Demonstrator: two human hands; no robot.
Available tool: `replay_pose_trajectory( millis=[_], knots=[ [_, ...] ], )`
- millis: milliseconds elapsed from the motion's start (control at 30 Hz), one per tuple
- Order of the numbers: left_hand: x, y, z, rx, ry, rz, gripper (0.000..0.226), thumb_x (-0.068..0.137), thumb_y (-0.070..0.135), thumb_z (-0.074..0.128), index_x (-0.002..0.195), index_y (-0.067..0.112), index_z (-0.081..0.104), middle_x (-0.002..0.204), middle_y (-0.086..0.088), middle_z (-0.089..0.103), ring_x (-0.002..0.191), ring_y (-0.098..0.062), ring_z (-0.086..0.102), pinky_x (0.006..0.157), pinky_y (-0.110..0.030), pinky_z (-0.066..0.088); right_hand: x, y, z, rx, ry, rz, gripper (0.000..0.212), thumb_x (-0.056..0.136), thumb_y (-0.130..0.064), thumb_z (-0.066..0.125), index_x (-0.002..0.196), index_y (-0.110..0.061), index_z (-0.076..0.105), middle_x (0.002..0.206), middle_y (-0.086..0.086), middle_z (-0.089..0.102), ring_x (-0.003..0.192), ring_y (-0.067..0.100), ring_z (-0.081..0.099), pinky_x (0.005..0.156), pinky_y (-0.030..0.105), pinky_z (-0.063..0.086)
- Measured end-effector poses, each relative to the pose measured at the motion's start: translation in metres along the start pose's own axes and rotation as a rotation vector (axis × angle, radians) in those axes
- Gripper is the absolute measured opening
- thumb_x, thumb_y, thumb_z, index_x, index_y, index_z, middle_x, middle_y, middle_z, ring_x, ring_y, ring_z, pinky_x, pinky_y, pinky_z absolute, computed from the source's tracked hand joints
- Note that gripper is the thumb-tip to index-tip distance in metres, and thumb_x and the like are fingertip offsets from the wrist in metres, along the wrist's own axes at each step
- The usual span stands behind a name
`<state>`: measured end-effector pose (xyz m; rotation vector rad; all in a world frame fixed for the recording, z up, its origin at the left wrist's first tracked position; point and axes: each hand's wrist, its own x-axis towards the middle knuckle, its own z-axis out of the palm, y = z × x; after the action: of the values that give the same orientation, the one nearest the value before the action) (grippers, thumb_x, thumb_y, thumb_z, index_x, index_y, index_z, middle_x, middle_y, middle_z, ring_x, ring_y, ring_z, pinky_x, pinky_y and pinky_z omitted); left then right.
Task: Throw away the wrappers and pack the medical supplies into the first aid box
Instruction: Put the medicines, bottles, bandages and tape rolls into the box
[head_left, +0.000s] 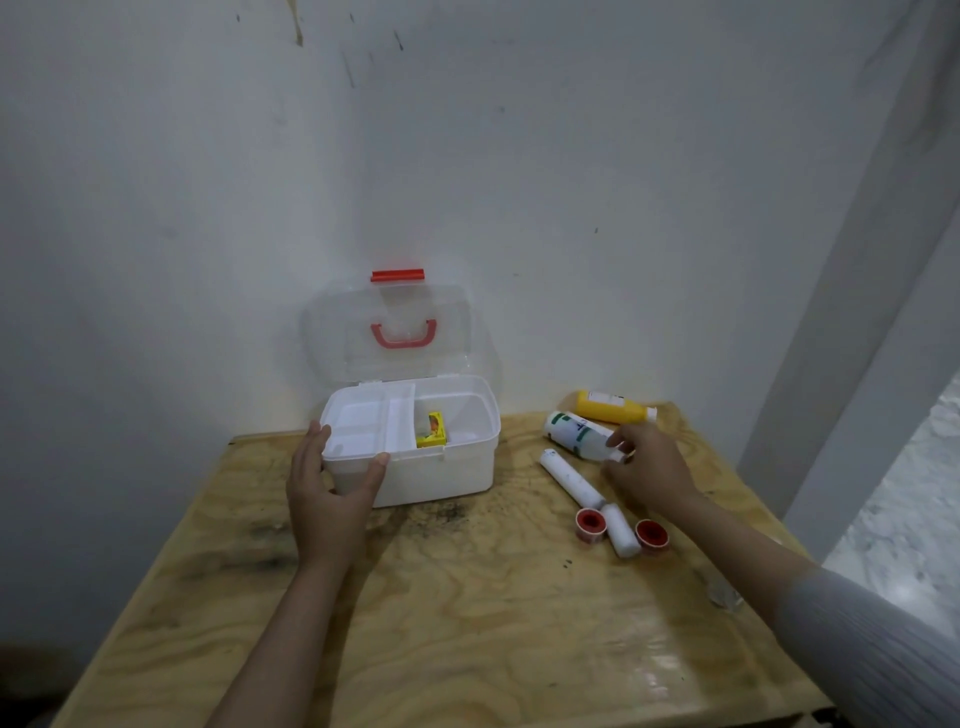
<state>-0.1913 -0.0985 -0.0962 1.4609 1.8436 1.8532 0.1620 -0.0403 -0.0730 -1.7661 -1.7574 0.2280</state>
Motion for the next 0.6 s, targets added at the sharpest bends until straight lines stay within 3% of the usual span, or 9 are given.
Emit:
replay_pose_trajectory(
  millis=[100, 233, 333, 400, 467, 600],
  knots=[
    [0.0, 0.0, 0.0, 0.0, 0.001, -0.008, 0.071, 0.074, 0.035, 0.078, 0.136, 0.022, 0.047, 0.149, 0.0, 0.043, 0.135, -0.019, 0.041, 0.102, -0.051, 0.046, -0.003, -0.003, -0.002, 0.077, 0.059, -0.027, 0.017, 0.074, -0.008, 0.069, 0.091, -0.008, 0.07, 0.086, 0.009, 0.07, 0.07, 0.016, 0.057, 0.057, 0.025, 0.043],
    [0.0, 0.001, 0.0, 0.007, 0.002, -0.002, 0.071, 0.074, 0.036, 0.078, 0.136, 0.021, 0.046, 0.149, -0.001, 0.043, 0.135, -0.021, 0.041, 0.103, -0.05, 0.046, -0.007, -0.019, -0.02, 0.271, 0.173, -0.051, 0.015, 0.071, -0.01, 0.076, 0.086, -0.008, 0.072, 0.082, 0.006, 0.068, 0.068, 0.014, 0.059, 0.064, 0.026, 0.048],
    [-0.002, 0.004, 0.0, 0.005, 0.006, 0.005, 0.071, 0.075, 0.033, 0.078, 0.137, 0.017, 0.047, 0.148, -0.004, 0.044, 0.135, -0.022, 0.041, 0.104, -0.047, 0.045, -0.01, -0.041, -0.037, 0.4, 0.22, -0.113, 0.016, 0.069, -0.01, 0.079, 0.084, -0.013, 0.072, 0.081, 0.001, 0.068, 0.069, 0.01, 0.064, 0.061, 0.016, 0.051],
    [-0.001, 0.004, 0.0, 0.006, 0.009, 0.009, 0.071, 0.074, 0.032, 0.078, 0.136, 0.017, 0.048, 0.148, -0.004, 0.044, 0.135, -0.022, 0.041, 0.105, -0.048, 0.044, -0.01, -0.06, -0.047, 0.505, 0.203, -0.155, 0.018, 0.069, -0.011, 0.08, 0.085, -0.016, 0.073, 0.085, -0.001, 0.071, 0.071, 0.009, 0.067, 0.063, 0.013, 0.053],
    [-0.001, 0.003, 0.0, 0.007, 0.008, 0.012, 0.071, 0.074, 0.033, 0.078, 0.136, 0.017, 0.047, 0.148, -0.004, 0.044, 0.135, -0.022, 0.041, 0.104, -0.05, 0.044, -0.008, -0.08, -0.053, 0.578, 0.158, -0.192, 0.018, 0.07, -0.013, 0.08, 0.086, -0.017, 0.073, 0.089, -0.002, 0.072, 0.073, 0.01, 0.069, 0.067, 0.018, 0.056],
    [-0.001, 0.003, 0.001, -0.002, 0.006, -0.006, 0.073, 0.073, 0.037, 0.078, 0.137, 0.021, 0.046, 0.149, -0.001, 0.043, 0.135, -0.021, 0.04, 0.103, -0.051, 0.046, -0.002, -0.118, -0.045, 0.556, 0.063, -0.322, 0.02, 0.071, -0.015, 0.08, 0.09, -0.016, 0.073, 0.094, 0.0, 0.073, 0.076, 0.013, 0.07, 0.068, 0.023, 0.058]
  ],
)
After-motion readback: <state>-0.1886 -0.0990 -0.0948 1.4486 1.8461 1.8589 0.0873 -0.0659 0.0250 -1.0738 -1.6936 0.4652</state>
